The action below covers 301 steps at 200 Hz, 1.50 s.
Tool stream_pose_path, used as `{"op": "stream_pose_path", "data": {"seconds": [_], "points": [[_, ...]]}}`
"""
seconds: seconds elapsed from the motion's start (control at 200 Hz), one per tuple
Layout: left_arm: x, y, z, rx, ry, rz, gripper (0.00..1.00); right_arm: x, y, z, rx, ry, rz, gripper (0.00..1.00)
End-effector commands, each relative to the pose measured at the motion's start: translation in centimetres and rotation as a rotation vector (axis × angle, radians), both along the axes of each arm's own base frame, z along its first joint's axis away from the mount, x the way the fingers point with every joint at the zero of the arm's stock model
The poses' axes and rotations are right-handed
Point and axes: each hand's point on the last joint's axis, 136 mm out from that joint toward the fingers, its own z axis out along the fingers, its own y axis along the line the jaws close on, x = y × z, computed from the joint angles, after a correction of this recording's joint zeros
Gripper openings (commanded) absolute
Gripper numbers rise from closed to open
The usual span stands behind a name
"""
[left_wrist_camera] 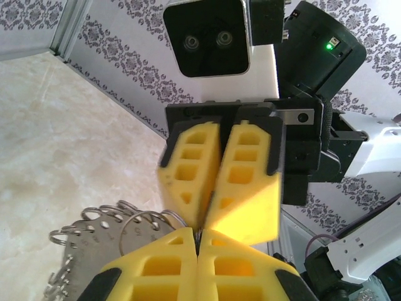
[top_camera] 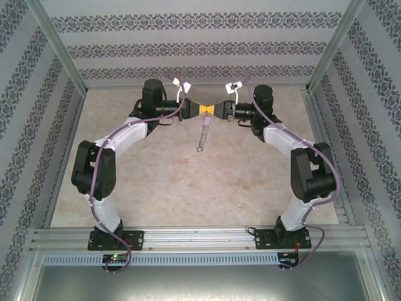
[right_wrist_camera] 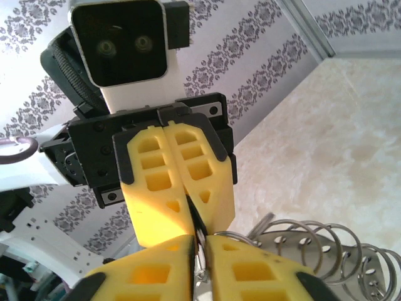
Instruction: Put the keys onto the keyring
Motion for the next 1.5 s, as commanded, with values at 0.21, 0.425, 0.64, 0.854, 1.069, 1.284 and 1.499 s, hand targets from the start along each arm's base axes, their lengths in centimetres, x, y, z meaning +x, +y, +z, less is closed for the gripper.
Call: {"op": "stream_pose_path", "data": {"seconds": [0.21, 0.425, 0.64, 0.854, 1.069, 1.284, 1.499], "points": [[-1.7, -0.8, 2.6, -0.078, -0.099, -0.073, 0.0, 0.1, -2.9, 0.6, 0.067, -0.054, -0.124, 0.35], [-1.8, -0.8, 3.0, -0.095, -0.107, -0.071, 0.0, -1.2, -2.6, -0.9, 0.053, -0.053, -0.144, 0.47], [-1.9, -0.7, 3.2, -0.102, -0.11, -0.066, 0.0, -1.9, -1.7, -1.0, 0.061, -0.057, -0.113, 0.47], [-1.8, -0.6, 3.4, -0.099, -0.12, -0.047, 0.0, -2.4, -1.0, -1.0, 0.062, -0.057, -0.093, 0.46], [-1.3, -0.3, 3.6, -0.089, -0.128, -0.006, 0.0, -2.7, -0.3, -1.4, 0.062, -0.049, -0.072, 0.41], [-1.1, -0.2, 3.9, -0.082, -0.143, 0.021, 0.0, -2.9, -0.1, -2.0, 0.066, -0.035, -0.06, 0.15], [-1.1, 0.1, 4.2, -0.084, -0.165, 0.047, 0.0, -3.2, -0.1, -2.5, 0.066, -0.027, -0.062, 0.0]]}}
